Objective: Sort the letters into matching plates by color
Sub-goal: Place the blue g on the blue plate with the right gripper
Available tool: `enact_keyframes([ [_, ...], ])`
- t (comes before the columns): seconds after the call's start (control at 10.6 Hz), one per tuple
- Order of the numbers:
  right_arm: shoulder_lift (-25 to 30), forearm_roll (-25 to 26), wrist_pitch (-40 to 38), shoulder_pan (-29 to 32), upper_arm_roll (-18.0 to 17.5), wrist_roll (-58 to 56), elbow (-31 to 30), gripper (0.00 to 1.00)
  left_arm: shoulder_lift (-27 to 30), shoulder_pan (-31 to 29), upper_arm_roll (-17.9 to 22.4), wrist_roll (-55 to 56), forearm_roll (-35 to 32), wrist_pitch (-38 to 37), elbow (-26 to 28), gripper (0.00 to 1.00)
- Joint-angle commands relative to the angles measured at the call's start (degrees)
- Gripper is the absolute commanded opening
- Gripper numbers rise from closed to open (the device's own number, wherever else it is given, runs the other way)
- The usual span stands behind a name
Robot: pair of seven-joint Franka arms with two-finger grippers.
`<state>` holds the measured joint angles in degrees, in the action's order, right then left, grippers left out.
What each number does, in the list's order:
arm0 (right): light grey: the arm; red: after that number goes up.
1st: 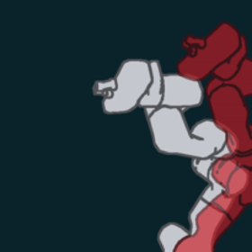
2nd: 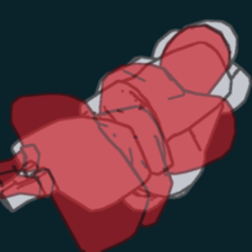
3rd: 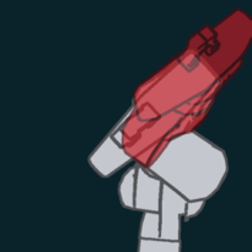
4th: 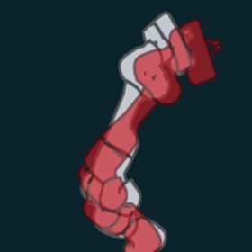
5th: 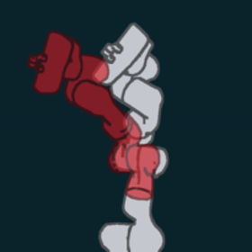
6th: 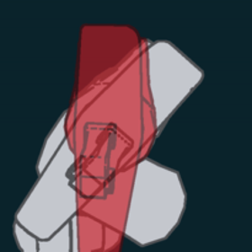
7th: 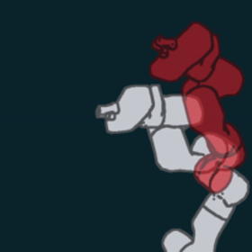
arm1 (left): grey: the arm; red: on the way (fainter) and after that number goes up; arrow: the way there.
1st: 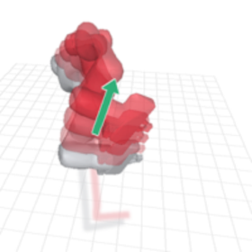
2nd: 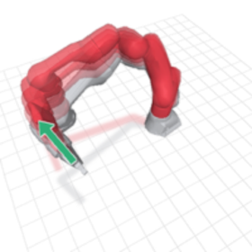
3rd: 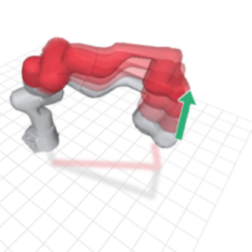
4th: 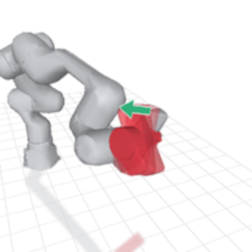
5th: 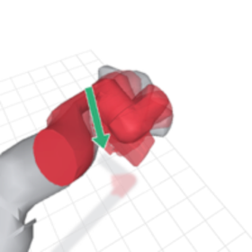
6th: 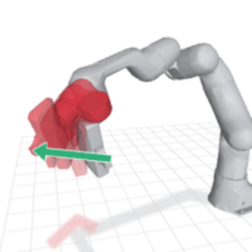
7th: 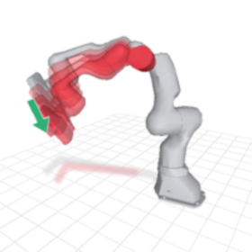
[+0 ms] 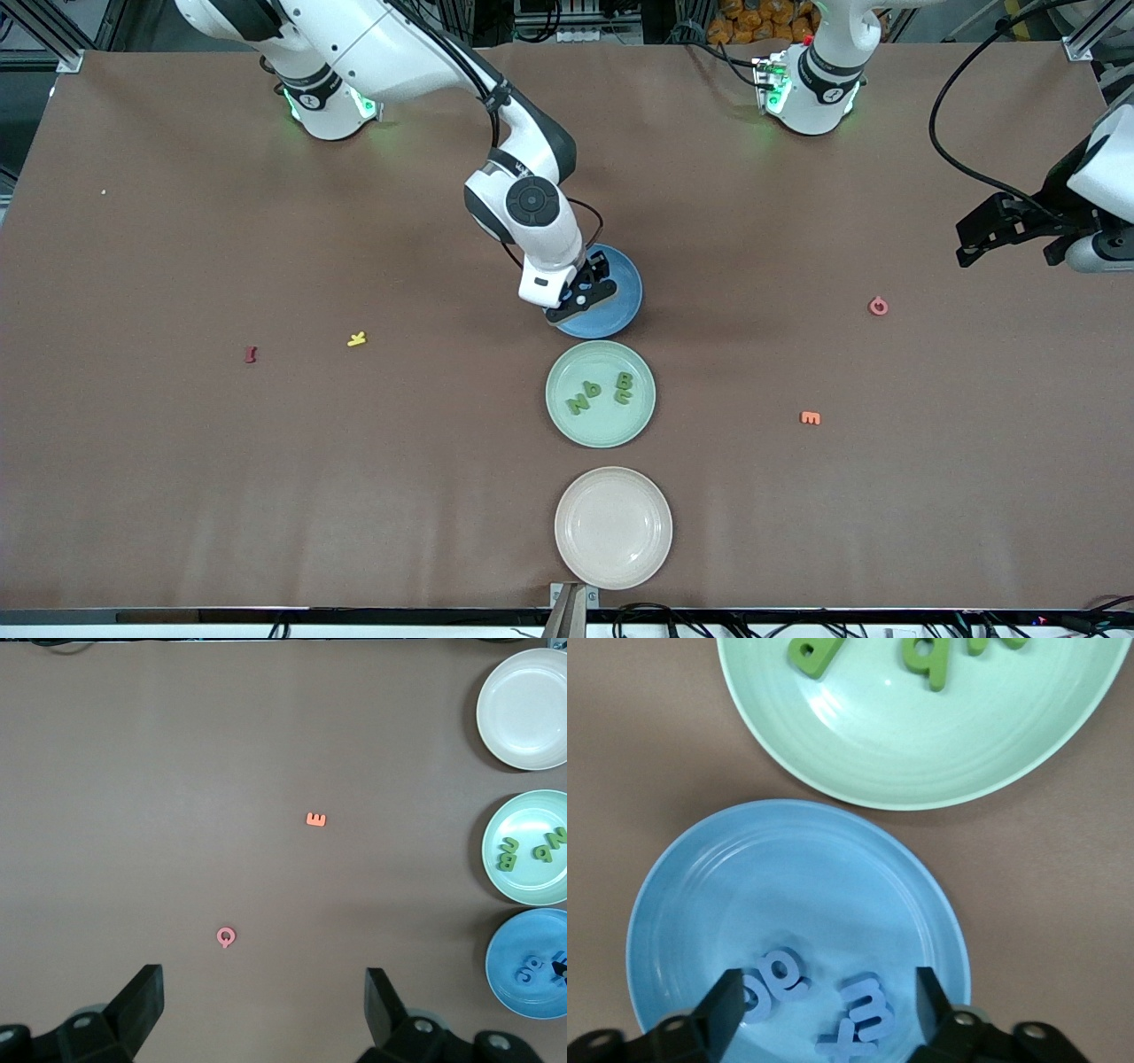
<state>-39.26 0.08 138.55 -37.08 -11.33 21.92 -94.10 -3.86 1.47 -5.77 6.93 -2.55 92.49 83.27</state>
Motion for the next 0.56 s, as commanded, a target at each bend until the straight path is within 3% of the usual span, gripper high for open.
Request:
enact_keyframes([
  [0.0, 1.7, 0.0, -4.9, 4.1, 0.3, -5.3, 1.1, 1.0, 0.5, -0.2, 0.0, -0.6, -0.1, 0.6, 0.5, 1.0],
  [0.28, 6.7, 0.1, -12.7, 14.6, 3.0, -16.7, 1.1, 1.0, 0.5, -0.9, 0.0, -0.3, -0.1, 0.4, 0.5, 1.0],
  [0.47, 7.3, 0.3, -12.9, 23.6, 3.2, -23.5, 2.0, 1.0, 0.4, -0.9, 0.0, -0.3, -0.1, 0.5, 0.5, 1.0],
])
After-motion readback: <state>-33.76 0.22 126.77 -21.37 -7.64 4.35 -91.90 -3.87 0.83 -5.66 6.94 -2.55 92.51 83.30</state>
